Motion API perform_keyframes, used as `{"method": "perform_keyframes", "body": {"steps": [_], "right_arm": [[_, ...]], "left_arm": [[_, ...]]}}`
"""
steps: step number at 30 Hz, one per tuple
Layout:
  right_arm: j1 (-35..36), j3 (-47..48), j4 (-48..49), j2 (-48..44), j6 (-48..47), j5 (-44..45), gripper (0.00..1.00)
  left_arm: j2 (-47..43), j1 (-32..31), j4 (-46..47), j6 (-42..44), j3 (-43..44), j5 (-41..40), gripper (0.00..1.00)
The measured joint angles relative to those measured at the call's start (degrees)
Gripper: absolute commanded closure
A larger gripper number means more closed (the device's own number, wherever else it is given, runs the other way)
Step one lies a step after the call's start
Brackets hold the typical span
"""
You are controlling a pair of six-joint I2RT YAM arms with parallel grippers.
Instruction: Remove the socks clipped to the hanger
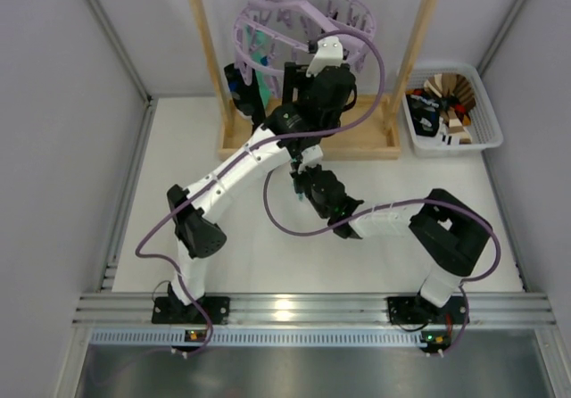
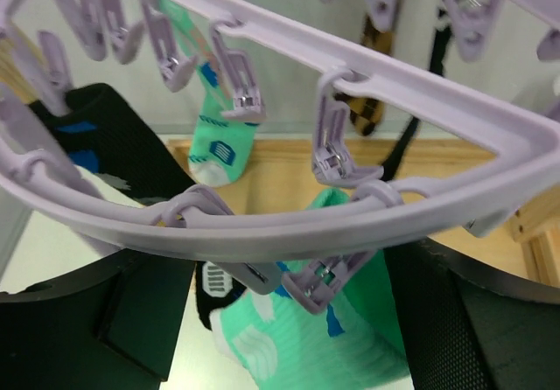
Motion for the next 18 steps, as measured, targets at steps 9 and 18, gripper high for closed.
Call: {"method": "perform_keyframes", "body": {"steps": [9,18], "right_arm": [[0.0,1.4,-2.95,1.6,-1.77,0.72,1.0],[0.55,5.35,-6.05,2.25,-5.31,1.16,1.0]], "left_arm": [[-4.0,0.11,0.22,-4.24,-5.95,6.23,0.02],[-8.0,0.15,0.39,-6.62,-7.61,12.79,0.02]]}}
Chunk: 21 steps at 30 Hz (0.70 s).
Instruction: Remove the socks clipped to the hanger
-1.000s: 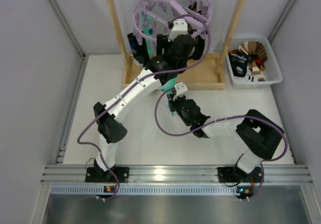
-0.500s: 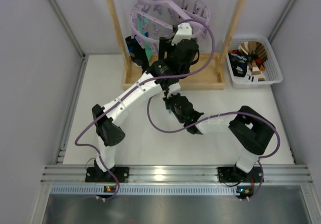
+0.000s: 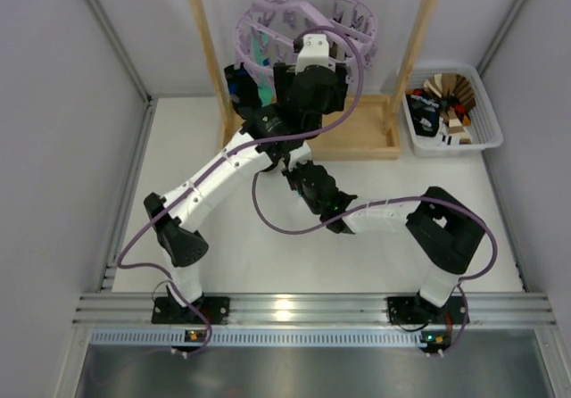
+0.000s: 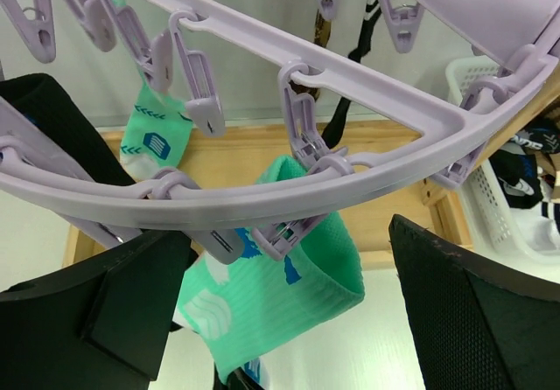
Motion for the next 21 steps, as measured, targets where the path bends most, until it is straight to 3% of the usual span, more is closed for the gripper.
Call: {"method": "perform_keyframes", "body": {"steps": [12,21], "right_arm": [[5.97,8.46,-3.04,5.11,-6.36,2.29,1.0],[6.54,10.88,-5.09,7.1,-7.32,2.95,1.0]], "left_arm": [[-6.78,-0.28,0.02,0.24,-5.35,-2.45,0.02],[-10.71,-1.53,0.09,0.98,-10.8,-5.29,0.02]]}}
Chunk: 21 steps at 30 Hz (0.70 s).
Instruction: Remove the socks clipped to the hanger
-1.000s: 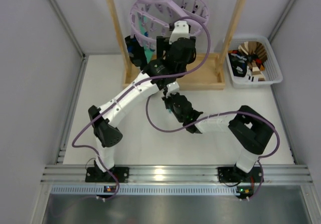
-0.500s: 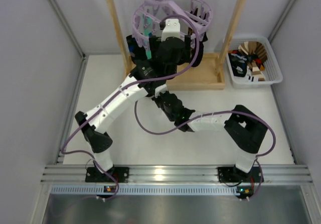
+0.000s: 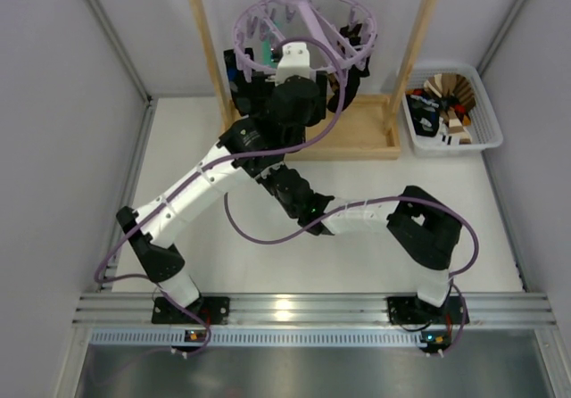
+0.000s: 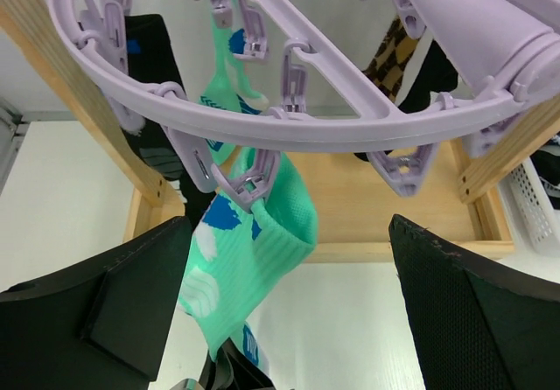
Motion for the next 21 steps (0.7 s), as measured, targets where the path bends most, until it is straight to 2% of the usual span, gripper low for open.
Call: {"method": "perform_keyframes", "body": {"steps": [7,15,21], "right_arm": [[0.04,0.83,-0.2,0.15,-0.15,-0.04,1.0],[0.57,0.83,-0.22,0.35,-1.07,-0.09,1.0],[1.29,0.83,-0.22,0.37,-1.62,-0.28,1.0]], "left_arm": [[0.39,0.39,-0.04,0.79,0.63,-2.43,0.09],[5.31,1.55,0.07,3.19,6.27,-4.7,0.12],[7.08,1.64,0.17,4.92,6.97,-6.91,0.2]]}}
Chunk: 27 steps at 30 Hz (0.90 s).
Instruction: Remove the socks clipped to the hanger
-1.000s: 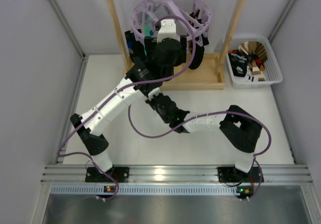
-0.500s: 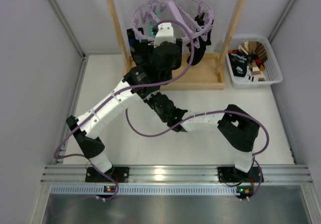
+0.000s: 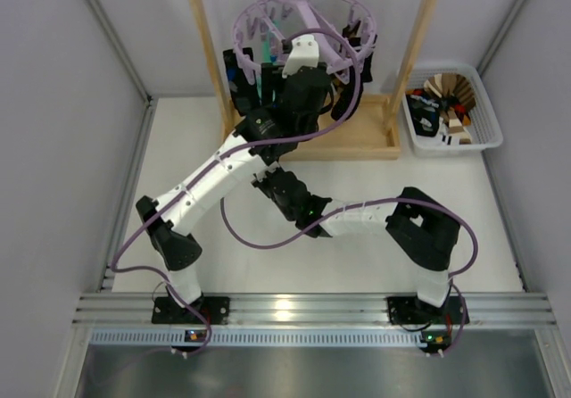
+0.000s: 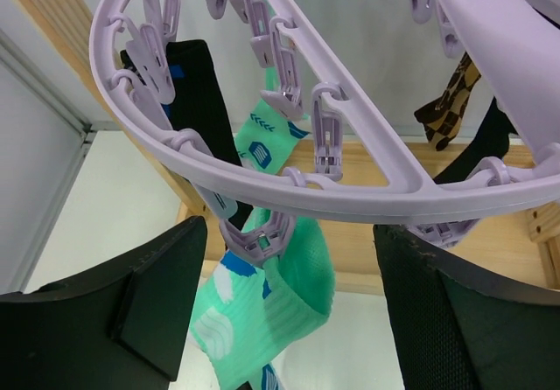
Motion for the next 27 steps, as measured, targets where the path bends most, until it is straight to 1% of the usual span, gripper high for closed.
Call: {"method": "perform_keyframes", "body": {"steps": [3,5,11,17,21,24,26,27], "right_arm": [[0.15,0.02,0.02,0.0,-0.02,0.0,1.0],[0.24,0.02,0.04,0.0,-0.04,0.0,1.0],[0.26,0.02,0.07,0.0,-0.33,-0.07,1.0],[0.35,0.02,0.09,0.0,-0.33,-0.35,1.0],[0.37,0.02,0.2,0.0,-0.33,-0.46,1.0],[0.46,0.02,0.22,0.0,-0.33,-0.46,1.0],[0.59,0.0,0.22,0.0,-0.31,-0.46,1.0],[0.66,0.0,0.22,0.0,-0.31,-0.46,1.0]], "left_arm": [[0.02,0.13,0.02,0.39,-0.02,-0.7,0.25],[0.02,0.33,0.04,0.52,-0.02,-0.81,0.31],[0.02,1.46,-0.02,0.87,-0.11,-0.87,0.3],[0.04,2.6,-0.07,0.98,-1.01,-0.85,0.46],[0.04,3.21,-0.28,1.2,-1.07,-0.85,0.52],[0.04,3.54,-0.35,1.18,-1.07,-0.83,0.64],[0.04,3.65,-0.35,1.16,-1.07,-0.7,0.77],[0.04,3.69,-0.28,1.2,-1.07,-0.59,0.81]]}}
